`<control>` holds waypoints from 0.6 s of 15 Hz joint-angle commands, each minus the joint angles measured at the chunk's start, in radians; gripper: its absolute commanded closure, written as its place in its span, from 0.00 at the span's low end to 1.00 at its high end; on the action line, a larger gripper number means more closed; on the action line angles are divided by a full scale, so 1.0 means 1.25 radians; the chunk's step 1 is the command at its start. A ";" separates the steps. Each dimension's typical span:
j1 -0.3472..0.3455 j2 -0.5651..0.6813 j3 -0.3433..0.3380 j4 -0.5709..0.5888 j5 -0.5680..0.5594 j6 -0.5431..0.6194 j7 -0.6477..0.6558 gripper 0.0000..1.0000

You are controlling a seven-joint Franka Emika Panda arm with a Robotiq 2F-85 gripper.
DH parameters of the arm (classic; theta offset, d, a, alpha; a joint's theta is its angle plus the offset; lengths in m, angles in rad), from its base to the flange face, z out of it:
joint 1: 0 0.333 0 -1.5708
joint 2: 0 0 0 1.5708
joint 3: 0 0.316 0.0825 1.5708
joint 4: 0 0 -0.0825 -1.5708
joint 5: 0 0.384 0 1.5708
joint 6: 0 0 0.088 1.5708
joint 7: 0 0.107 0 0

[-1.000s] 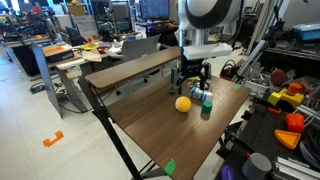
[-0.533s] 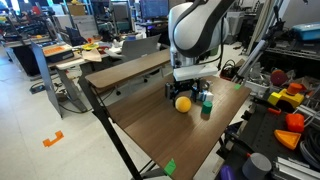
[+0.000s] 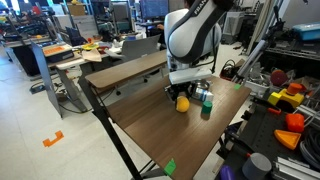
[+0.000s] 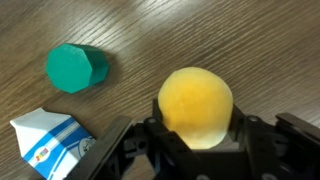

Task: Pick up the yellow toy from the table and put it in the small pot.

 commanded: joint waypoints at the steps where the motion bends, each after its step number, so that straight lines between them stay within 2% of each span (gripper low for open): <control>1: 0.026 -0.027 -0.023 -0.008 -0.012 -0.008 0.033 0.78; 4: 0.037 -0.089 -0.044 -0.064 -0.026 0.006 0.064 0.97; 6: 0.040 -0.126 -0.072 -0.094 -0.042 0.016 0.105 0.94; 7: 0.036 -0.137 -0.085 -0.100 -0.051 0.014 0.129 0.96; 9: 0.011 -0.155 -0.105 -0.106 -0.054 -0.003 0.173 0.95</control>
